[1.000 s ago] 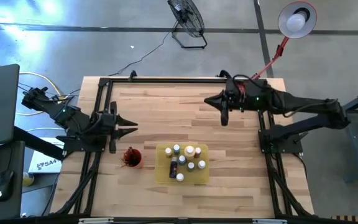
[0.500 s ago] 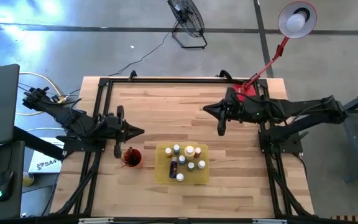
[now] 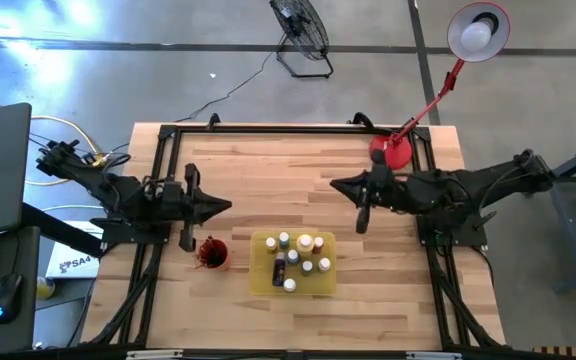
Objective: Pick & Place Paint Supplies
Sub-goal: Return to Home Position
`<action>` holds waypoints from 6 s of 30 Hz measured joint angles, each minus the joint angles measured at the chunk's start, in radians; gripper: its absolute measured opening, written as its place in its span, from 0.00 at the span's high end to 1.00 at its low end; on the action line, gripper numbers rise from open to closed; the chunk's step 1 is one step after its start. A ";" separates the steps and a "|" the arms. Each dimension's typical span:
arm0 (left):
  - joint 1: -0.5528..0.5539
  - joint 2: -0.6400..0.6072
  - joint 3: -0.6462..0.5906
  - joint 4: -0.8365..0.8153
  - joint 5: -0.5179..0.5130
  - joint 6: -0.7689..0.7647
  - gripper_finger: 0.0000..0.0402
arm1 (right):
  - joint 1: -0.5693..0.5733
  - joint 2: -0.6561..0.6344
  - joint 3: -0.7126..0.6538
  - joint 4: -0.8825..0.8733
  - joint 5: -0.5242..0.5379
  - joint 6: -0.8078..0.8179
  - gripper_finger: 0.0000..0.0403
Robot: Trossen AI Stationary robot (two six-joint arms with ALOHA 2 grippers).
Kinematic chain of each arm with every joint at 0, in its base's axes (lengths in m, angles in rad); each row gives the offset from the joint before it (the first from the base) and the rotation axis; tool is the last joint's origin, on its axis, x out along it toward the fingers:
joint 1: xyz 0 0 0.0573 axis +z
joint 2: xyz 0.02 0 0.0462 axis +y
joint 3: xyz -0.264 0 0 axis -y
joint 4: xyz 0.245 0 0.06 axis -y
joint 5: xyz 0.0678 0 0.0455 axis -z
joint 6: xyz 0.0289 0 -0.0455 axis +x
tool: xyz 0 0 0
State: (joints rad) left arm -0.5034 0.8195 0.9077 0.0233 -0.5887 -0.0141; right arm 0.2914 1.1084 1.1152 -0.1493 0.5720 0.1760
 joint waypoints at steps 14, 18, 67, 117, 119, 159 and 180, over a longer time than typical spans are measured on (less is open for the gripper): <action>0.000 0.359 0.116 0.060 -0.328 -0.439 1.00 | -0.026 -0.206 0.000 -0.250 -0.244 -0.092 0.99; 0.035 0.536 0.261 -0.013 -0.329 -0.577 1.00 | -0.031 -0.311 0.000 -0.304 -0.284 -0.099 0.99; 0.157 1.199 0.940 -1.193 0.456 -1.589 0.68 | -0.031 -0.452 0.000 -0.618 -0.152 -0.042 0.99; 0.156 1.247 0.880 -1.225 0.471 -1.403 1.00 | -0.031 -0.431 0.000 -0.618 -0.152 -0.037 0.99; 0.156 1.228 0.880 -1.222 0.486 -1.401 1.00 | -0.031 -0.428 0.000 -0.617 -0.152 -0.037 0.99; 0.205 0.679 0.337 -0.891 0.518 -1.035 1.00 | -0.136 -0.253 0.000 -0.422 -0.058 0.064 0.99; 0.206 0.848 0.341 -0.508 0.568 -1.406 1.00 | -0.175 -0.273 0.000 -0.521 -0.214 0.029 0.99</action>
State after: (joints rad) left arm -0.2974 1.6678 1.2482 -0.4851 -0.0205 -1.4200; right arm 0.1165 0.8356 1.1152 -0.6708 0.3580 0.2050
